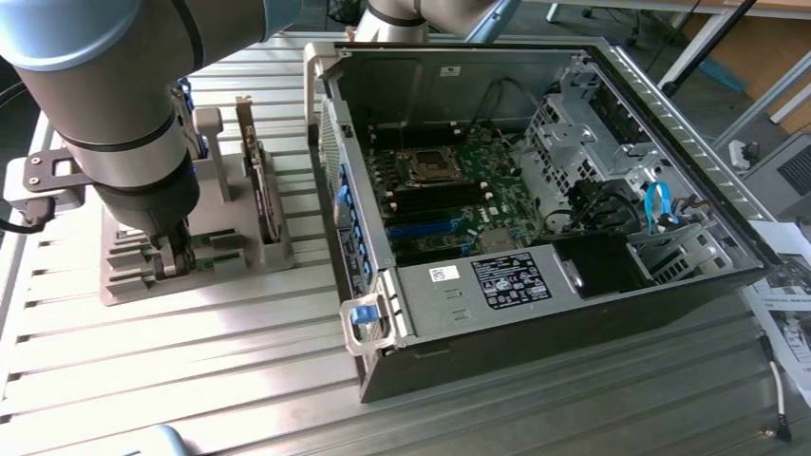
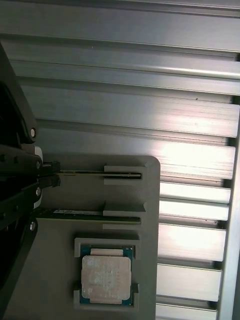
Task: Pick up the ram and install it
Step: 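Pick up the ram and move it above insertion slot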
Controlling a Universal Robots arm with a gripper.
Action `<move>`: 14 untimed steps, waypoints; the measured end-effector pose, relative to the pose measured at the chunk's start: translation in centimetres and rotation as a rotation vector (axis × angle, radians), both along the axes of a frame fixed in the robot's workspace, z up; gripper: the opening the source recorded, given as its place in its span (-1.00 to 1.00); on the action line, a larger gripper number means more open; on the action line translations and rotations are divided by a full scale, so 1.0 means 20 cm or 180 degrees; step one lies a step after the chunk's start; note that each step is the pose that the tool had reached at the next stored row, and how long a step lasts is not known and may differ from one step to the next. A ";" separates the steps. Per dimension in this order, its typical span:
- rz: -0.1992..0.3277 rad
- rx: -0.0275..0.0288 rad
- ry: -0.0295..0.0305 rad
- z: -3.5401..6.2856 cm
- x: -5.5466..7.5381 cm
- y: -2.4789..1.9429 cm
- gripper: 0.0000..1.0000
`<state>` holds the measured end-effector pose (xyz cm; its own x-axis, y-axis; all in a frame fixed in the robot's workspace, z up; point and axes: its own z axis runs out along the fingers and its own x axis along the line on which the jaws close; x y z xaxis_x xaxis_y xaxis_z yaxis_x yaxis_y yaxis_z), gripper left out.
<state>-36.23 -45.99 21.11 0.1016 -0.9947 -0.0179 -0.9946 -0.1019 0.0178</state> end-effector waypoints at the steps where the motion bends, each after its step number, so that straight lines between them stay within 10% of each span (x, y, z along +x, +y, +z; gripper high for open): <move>1: 0.0000 0.0000 0.0000 0.000 0.00 0.000 -0.76; 14: 0.0000 0.0000 0.0000 0.032 0.00 0.000 -0.76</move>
<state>-36.23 -45.99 21.74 0.1016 -0.9947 -0.0179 -0.9946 -0.1019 0.0178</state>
